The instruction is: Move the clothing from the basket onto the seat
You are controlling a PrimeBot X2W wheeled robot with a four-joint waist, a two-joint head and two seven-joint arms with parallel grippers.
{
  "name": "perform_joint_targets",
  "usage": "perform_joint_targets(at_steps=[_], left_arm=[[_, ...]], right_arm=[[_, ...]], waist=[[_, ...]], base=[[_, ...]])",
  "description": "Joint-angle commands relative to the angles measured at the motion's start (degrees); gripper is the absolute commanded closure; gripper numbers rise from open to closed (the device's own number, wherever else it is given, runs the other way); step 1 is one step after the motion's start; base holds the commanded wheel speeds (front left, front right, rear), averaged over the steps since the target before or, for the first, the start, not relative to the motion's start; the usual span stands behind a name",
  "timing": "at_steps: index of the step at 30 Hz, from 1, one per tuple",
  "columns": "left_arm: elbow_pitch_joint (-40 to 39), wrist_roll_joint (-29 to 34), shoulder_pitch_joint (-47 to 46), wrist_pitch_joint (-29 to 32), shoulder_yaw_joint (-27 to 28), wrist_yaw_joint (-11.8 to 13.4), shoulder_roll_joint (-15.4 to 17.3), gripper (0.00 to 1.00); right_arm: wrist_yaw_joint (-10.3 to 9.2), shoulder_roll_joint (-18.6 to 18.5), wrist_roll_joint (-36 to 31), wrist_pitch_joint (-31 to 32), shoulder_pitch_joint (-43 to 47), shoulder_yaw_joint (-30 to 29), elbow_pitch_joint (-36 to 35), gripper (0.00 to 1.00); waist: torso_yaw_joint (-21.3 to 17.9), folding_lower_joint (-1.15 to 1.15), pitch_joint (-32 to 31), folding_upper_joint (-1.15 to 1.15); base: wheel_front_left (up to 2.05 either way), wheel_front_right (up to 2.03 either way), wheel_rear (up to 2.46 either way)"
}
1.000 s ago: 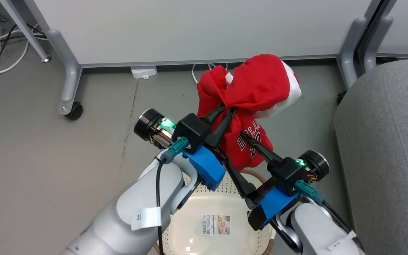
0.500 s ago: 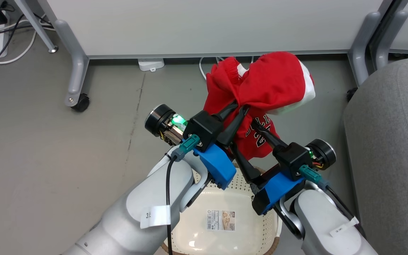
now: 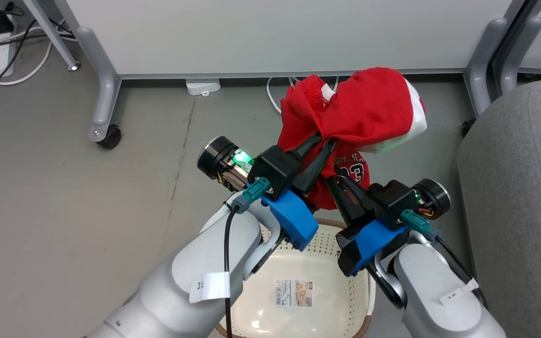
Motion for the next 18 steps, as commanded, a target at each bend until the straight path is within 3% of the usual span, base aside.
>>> perform_joint_targets(at_steps=[1,18], left_arm=[[0.1,0.3,-0.1,-0.3,0.5,-0.2,0.0,1.00],[0.5,1.2,0.5,-0.3,1.2,-0.7,-0.3,1.00]], right_arm=[[0.01,0.0,0.4,-0.1,-0.8,0.0,0.2,1.00],[0.01,0.0,1.2,-0.1,-0.8,0.7,0.6,1.00]], waist=[[0.0,0.00,0.0,0.00],[-0.5,0.00,-0.3,0.00]], base=[[0.00,0.00,0.00],[0.00,0.00,0.00]])
